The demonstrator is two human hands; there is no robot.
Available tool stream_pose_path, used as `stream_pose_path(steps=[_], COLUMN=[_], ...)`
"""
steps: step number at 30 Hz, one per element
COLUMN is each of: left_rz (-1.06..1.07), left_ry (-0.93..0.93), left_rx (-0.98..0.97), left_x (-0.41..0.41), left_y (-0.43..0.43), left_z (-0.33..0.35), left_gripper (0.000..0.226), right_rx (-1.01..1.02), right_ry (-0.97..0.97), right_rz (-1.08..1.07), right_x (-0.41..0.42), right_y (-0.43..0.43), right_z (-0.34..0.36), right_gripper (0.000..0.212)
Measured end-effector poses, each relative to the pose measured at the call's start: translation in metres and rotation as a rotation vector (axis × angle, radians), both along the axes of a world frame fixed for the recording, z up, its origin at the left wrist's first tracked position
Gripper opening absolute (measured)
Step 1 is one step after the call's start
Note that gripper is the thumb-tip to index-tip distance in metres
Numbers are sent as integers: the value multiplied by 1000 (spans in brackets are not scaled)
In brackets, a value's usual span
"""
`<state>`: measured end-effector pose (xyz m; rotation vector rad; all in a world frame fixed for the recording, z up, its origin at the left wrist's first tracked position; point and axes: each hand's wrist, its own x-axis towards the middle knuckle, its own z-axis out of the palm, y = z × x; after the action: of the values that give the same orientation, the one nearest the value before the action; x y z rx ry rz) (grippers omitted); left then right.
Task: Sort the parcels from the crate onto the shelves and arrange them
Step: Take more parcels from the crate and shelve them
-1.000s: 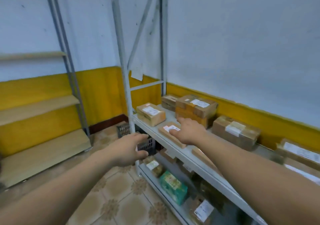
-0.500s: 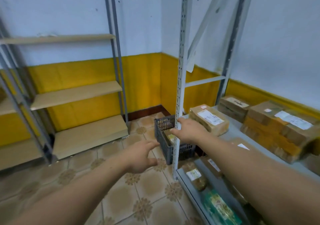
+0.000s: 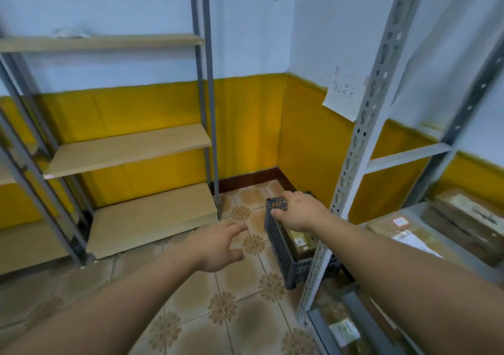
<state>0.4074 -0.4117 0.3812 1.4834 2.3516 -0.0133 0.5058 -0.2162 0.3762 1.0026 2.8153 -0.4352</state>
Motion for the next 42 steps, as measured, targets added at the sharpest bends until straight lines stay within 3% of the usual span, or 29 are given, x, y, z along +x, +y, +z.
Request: stream_pose_path(steps=[7,13,19,24,29,37,42], left_rz=[-65,-204,-345,-340,-403,-665,-693], left_ry=[-111,-138,-139,-233,-333,-296,-285], left_rx=[32,-40,-201,-307,-389,-473,-501], left_x=[-151,-240,-279,-307,-351,-389,-402], left_y=[82,169,276,359,436,565,612], left_z=[-23,-37,-88,-122,-158,-213,-263], left_gripper=[69,68,69,68,71,65,65], right_rx=[-35,-145,-247,-371,-466,-534,-591], right_ry=[-87,-180,-166,-190,-220,-157,-196], right_rz=[-178,-400,-569,-714,-823,-1143,-1156], right_x=[-110,-149,-162,-167,-167,-176,-201], right_y=[76,131,205,270,311,356,384], right_z=[-37,-55,-90,-123,-131,-170,-208], right_gripper=[67,67,68,61,69,66,66])
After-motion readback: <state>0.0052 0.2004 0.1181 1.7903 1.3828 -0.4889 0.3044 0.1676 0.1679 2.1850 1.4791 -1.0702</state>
